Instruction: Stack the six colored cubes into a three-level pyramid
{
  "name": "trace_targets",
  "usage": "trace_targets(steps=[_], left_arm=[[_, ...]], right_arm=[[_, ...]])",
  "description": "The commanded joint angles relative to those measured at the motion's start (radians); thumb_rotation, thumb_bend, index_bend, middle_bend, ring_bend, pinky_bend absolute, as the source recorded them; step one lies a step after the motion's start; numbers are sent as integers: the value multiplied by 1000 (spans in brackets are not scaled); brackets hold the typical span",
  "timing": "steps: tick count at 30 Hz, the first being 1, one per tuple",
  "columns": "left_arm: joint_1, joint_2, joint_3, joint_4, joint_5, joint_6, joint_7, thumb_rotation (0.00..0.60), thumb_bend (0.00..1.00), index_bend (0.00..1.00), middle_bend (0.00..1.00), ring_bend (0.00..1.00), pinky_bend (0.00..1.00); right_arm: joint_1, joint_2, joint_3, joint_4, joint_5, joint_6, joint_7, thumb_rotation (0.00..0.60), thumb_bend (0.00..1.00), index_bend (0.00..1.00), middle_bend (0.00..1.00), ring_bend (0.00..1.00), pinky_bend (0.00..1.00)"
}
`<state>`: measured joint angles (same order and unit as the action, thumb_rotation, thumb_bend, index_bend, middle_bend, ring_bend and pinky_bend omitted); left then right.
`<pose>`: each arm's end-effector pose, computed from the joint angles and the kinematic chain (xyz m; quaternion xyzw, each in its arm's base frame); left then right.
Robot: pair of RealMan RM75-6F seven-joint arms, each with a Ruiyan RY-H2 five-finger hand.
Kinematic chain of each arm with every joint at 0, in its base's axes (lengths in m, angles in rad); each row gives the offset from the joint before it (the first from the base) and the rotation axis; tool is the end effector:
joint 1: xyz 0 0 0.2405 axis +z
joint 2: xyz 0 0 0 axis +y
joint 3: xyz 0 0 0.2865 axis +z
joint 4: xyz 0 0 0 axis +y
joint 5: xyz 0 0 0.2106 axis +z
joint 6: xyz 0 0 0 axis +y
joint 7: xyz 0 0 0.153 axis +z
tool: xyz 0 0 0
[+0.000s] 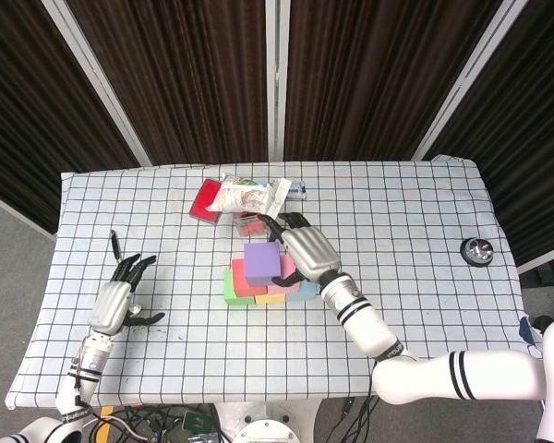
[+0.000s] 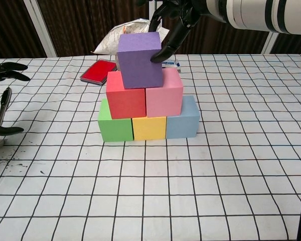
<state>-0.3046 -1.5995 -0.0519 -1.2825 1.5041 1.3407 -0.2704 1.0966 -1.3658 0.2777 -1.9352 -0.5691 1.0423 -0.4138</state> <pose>-0.2946 0.2608 0.0056 -0.5800 -0.4900 -0.5022 0.4138 -0.0183 -0.3709 0.0277 0.7142 -0.4695 0.4148 0.3122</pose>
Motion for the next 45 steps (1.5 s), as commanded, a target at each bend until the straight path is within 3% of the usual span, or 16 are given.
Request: trace_targets(steps=[1,45], left_arm=[[0,0,0,0,-1,-2,-1,600,0,95,130,0,7],[0,-4,1,8,-4,-7,-4,600,0,95,130,0,7]], right_arm=[[0,0,0,0,1,-3,-1,600,158,0,389,63,0],[-4,0,3,14,-18,-31,8,600,161,0,388,63,0]])
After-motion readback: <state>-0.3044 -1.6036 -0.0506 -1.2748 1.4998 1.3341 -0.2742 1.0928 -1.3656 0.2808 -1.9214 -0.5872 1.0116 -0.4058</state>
